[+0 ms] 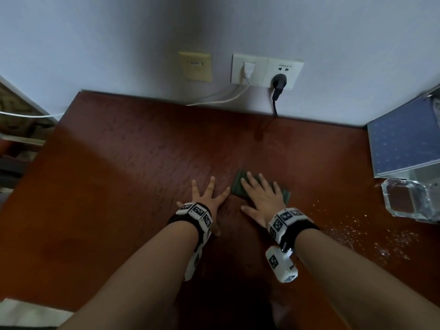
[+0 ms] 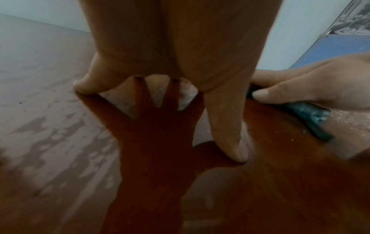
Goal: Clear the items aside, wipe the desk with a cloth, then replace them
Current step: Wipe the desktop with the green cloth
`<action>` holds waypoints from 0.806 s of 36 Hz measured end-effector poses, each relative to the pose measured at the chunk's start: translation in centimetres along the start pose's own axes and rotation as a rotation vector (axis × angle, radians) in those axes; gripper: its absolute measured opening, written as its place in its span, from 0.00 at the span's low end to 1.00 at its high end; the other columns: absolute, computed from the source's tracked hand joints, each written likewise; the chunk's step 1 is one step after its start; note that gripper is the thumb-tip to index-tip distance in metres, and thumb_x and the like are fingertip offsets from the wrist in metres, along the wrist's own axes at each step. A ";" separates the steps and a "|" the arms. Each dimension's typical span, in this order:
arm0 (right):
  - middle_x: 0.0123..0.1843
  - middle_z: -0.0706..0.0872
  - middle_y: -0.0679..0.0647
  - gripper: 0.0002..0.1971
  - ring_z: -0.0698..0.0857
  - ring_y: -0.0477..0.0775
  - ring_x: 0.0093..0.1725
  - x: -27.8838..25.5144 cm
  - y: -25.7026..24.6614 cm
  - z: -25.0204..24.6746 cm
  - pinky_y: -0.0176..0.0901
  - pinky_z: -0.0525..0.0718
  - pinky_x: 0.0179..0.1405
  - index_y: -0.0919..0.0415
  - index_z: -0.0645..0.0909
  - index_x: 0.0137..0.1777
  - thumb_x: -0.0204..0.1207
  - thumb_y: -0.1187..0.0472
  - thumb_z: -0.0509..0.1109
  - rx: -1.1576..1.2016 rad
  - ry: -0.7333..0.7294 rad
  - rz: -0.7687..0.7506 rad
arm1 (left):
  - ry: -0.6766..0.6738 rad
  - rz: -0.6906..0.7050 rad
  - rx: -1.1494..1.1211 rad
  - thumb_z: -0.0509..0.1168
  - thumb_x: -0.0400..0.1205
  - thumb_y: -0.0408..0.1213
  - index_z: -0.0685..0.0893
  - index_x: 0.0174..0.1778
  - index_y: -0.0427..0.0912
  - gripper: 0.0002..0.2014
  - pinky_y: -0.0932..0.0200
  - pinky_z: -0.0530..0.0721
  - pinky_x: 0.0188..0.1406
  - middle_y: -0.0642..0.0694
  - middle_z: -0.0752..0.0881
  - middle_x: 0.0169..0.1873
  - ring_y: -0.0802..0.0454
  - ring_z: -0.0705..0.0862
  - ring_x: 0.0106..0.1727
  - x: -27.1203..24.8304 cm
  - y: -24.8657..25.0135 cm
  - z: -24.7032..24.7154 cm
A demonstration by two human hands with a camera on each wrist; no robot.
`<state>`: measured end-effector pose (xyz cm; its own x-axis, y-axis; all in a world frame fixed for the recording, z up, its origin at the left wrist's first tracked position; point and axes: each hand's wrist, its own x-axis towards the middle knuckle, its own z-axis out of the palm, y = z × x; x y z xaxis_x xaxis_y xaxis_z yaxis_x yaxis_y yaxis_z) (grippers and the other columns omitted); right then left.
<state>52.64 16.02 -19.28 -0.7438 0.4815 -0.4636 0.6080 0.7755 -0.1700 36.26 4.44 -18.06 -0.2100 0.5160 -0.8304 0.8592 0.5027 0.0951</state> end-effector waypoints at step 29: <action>0.79 0.49 0.32 0.33 0.39 0.38 0.78 -12.8 -5.5 6.2 0.51 0.34 0.80 0.42 0.61 0.80 0.81 0.72 0.57 0.332 -0.004 -0.192 | 0.097 0.077 -0.067 0.64 0.85 0.39 0.43 0.87 0.63 0.42 0.26 0.58 0.80 0.57 0.35 0.87 0.44 0.36 0.87 -6.3 -1.4 5.0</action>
<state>60.55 3.03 -17.83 -0.8522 0.3380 -0.3994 0.5151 0.6764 -0.5265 38.69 -3.03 -15.68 -0.1910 0.6180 -0.7626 0.8420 0.5025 0.1963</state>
